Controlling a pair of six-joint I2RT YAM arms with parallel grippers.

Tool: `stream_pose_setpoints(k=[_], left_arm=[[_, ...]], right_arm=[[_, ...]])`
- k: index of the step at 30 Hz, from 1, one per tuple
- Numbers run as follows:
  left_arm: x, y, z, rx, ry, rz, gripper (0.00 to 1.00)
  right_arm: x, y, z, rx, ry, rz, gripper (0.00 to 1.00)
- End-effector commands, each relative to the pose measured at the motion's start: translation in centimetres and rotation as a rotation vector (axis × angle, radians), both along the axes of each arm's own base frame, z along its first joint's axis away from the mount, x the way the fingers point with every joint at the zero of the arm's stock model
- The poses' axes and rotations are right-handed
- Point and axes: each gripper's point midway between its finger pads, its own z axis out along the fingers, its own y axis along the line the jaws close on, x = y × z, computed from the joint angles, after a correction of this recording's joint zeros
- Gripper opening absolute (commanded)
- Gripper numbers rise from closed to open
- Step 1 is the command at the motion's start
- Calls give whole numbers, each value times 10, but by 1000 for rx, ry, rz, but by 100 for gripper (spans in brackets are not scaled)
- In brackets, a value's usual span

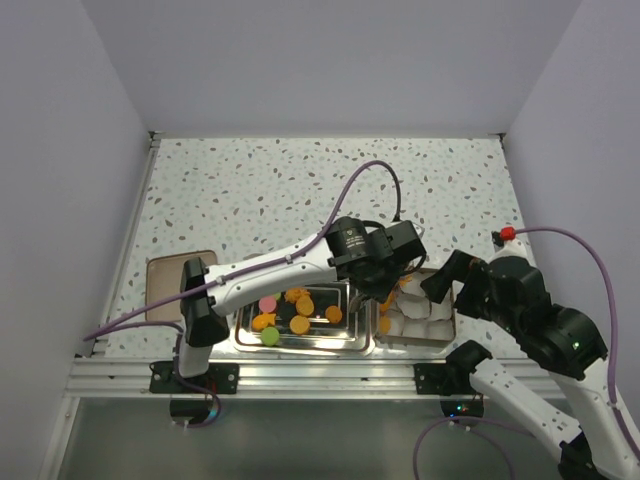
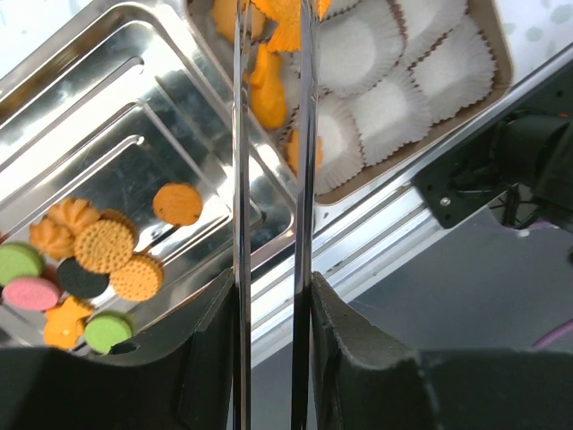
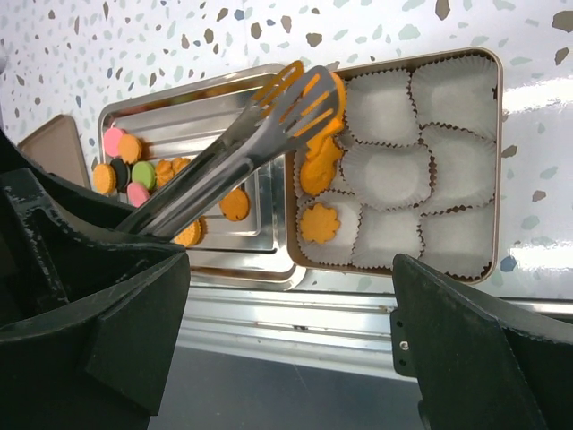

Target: Pack the cookies

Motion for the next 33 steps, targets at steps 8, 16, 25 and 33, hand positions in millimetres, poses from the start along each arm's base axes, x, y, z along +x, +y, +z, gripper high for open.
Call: stream_pose_setpoints(k=[8, 16, 25, 33], left_arm=[[9, -61, -8, -171, 5, -84, 22], [23, -59, -23, -147, 7, -53, 22], [32, -43, -38, -69, -25, -6, 22], [29, -35, -44, -56, -16, 4, 22]], right_arm=[[7, -7, 18, -37, -49, -13, 99], [5, -10, 16, -45, -47, -20, 99], [5, -11, 12, -63, -45, -14, 99], [7, -10, 12, -73, -48, -7, 99]])
